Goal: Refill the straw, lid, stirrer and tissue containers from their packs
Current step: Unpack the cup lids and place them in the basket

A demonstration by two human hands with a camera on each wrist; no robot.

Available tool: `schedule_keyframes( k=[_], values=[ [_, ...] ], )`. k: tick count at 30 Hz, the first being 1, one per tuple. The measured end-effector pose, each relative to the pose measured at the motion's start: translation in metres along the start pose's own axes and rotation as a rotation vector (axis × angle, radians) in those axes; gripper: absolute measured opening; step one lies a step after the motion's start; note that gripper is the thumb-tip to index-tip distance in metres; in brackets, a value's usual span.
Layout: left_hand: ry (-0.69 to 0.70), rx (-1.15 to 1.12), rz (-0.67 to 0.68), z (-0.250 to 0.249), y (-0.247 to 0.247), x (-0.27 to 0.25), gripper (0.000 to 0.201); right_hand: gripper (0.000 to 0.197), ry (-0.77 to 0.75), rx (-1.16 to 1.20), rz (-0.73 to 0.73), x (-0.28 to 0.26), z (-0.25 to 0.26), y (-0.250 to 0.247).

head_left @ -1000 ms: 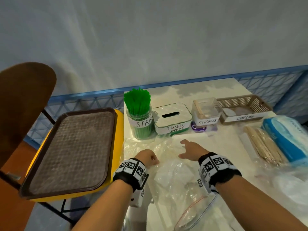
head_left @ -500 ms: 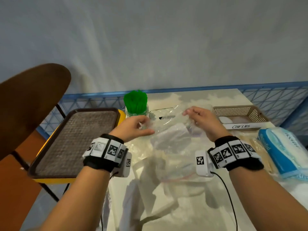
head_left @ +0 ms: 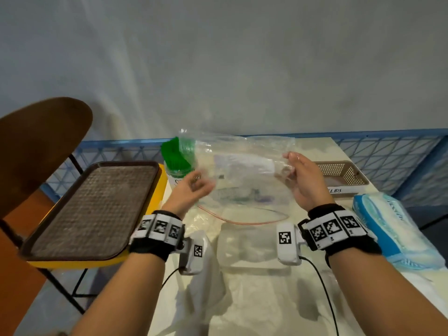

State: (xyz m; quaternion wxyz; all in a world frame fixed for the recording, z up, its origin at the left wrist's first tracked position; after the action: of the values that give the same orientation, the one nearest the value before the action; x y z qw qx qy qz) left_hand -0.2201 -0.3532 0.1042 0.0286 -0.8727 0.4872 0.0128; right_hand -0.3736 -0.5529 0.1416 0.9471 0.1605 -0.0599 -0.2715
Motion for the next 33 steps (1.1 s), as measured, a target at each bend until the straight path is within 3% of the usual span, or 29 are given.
schedule_keyframes(
  k=[2, 5, 6, 7, 9, 12, 15, 16, 18, 20, 22, 26, 28, 33],
  values=[
    [-0.008, 0.137, -0.007, 0.008, 0.008, 0.002, 0.016, 0.019, -0.031, 0.014, -0.018, -0.003, -0.002, -0.002],
    [0.061, 0.004, -0.113, 0.008, 0.008, 0.004, 0.02, 0.068, -0.024, -0.104, 0.044, -0.011, -0.016, -0.009],
    [0.075, -0.068, -0.133, 0.008, 0.007, 0.005, 0.019, 0.075, 0.002, -0.194, 0.078, -0.015, -0.025, -0.009],
    [0.075, -0.095, -0.157, 0.009, 0.005, 0.005, 0.02, 0.072, 0.022, -0.258, 0.115, -0.018, -0.034, -0.008],
    [0.076, -0.04, -0.21, 0.012, -0.001, 0.005, 0.026, 0.045, 0.044, -0.319, 0.145, -0.021, -0.052, -0.005],
    [0.122, 0.092, -0.347, 0.015, -0.015, -0.001, 0.032, 0.017, -0.03, -0.339, -0.025, -0.021, -0.061, -0.003],
    [0.129, 0.054, -0.485, 0.016, -0.025, -0.008, 0.032, 0.027, -0.077, -0.333, -0.228, -0.021, -0.061, -0.004],
    [0.139, 0.012, -0.519, 0.017, -0.027, -0.01, 0.027, 0.037, -0.087, -0.292, -0.224, -0.021, -0.062, -0.003],
    [0.165, -0.007, -0.558, 0.016, -0.03, -0.015, 0.017, 0.055, -0.088, -0.243, -0.055, -0.023, -0.061, 0.006],
    [0.194, 0.06, -0.527, 0.011, -0.034, -0.018, 0.018, 0.062, -0.068, -0.367, 0.182, -0.028, -0.059, 0.017],
    [0.21, 0.098, -0.414, 0.005, -0.037, -0.019, 0.026, 0.059, -0.058, -0.574, 0.272, -0.033, -0.057, 0.022],
    [0.128, 0.182, -0.137, 0.001, -0.044, -0.02, 0.02, 0.047, -0.119, -0.663, 0.069, -0.036, -0.048, 0.011],
    [0.101, 0.305, -0.081, 0.001, -0.048, -0.023, 0.029, 0.045, -0.144, -0.711, -0.001, -0.035, -0.044, 0.004],
    [0.169, 0.811, -0.268, -0.014, -0.045, -0.03, 0.023, 0.011, -0.225, -0.984, -0.191, -0.047, -0.033, -0.003]
  ],
)
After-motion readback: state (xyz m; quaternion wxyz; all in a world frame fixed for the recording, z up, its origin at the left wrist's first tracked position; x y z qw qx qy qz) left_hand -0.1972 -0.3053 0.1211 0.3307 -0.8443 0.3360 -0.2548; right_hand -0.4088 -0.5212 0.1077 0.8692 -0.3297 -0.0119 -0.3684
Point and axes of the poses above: each hand's wrist, its own x-axis towards the middle knuckle, its own y-axis out of the palm, z = x × y, the point moved 4 cm from there along x, towards the middle knuckle, and after that the axes turned 15 degrees about z, right-handed, at the moved point
